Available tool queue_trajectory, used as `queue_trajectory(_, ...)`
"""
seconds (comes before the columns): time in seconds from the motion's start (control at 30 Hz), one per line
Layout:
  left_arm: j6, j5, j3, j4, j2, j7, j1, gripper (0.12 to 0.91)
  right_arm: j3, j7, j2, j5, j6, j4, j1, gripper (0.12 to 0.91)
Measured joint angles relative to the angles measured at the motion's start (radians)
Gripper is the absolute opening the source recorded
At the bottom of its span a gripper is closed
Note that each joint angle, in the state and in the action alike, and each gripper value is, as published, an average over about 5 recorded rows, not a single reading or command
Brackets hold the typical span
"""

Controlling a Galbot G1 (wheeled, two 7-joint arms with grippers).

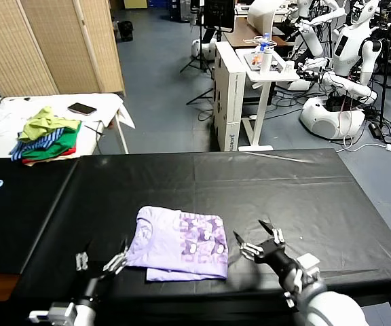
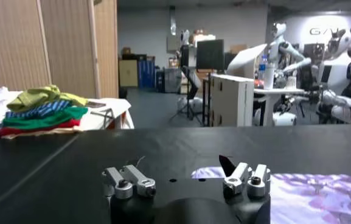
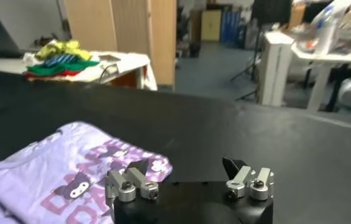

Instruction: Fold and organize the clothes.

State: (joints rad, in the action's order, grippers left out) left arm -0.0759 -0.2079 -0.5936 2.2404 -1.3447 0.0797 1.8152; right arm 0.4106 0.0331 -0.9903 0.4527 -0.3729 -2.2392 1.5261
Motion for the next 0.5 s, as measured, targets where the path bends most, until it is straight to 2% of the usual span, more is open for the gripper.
queue_trajectory(0.17, -0.001, -0.025, -0.022, 0.034, 0.021, 0.003, 0.04, 0.907, 0.05, 0.019, -0.009, -0.034, 0.094, -0.037, 0.099, 0.907)
queue_trajectory(0.4, -0.018, -0.064, -0.009, 0.092, 0.051, 0.026, 0.133, 0.907, 0.103, 0.098, -0.036, -0.106, 0.222, -0.071, 0.231, 0.907)
queue_trajectory(0.5, -0.032, -0.066, -0.012, 0.116, 0.059, 0.038, 0.181, 0.907, 0.128, 0.117, -0.054, -0.12, 0.261, -0.088, 0.304, 0.907)
